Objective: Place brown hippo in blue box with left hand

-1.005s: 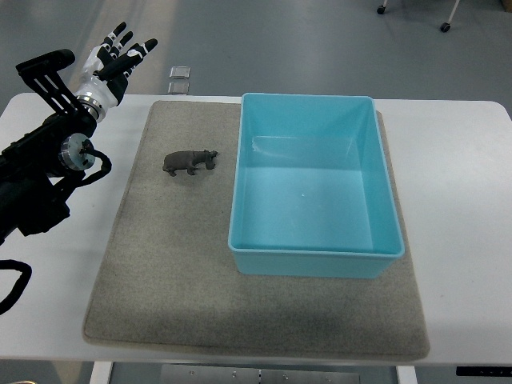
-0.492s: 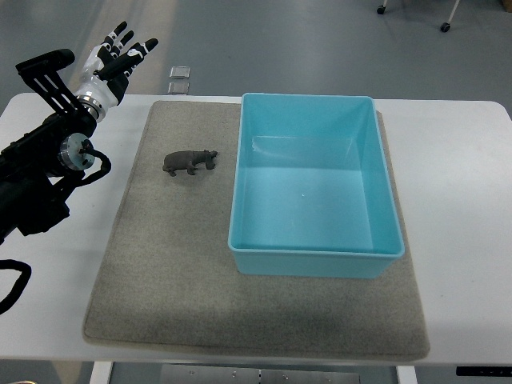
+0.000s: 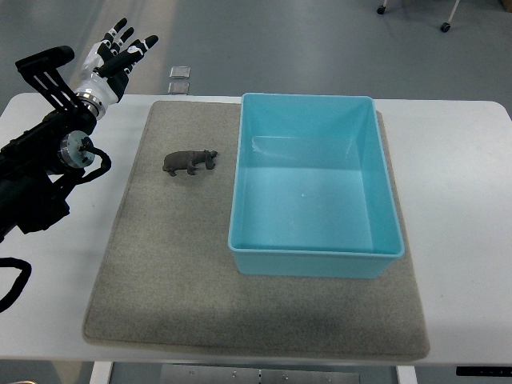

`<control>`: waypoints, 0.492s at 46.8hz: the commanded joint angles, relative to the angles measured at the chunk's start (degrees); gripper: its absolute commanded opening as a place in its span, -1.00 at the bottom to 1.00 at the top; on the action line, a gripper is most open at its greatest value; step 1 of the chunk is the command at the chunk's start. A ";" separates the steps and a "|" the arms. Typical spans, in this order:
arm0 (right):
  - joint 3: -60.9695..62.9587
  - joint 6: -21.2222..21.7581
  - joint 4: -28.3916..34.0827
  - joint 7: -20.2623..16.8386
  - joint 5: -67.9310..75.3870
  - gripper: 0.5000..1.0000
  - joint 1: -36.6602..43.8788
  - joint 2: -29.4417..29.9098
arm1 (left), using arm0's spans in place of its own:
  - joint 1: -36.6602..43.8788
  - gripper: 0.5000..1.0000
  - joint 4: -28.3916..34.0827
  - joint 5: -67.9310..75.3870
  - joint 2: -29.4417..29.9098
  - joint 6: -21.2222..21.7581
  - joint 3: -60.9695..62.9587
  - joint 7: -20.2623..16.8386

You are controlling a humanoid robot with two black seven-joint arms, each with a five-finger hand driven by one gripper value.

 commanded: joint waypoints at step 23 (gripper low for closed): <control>0.00 -0.01 -0.01 0.00 0.00 0.74 0.00 0.00 | -0.44 0.98 0.09 0.18 0.18 -0.17 0.79 -0.09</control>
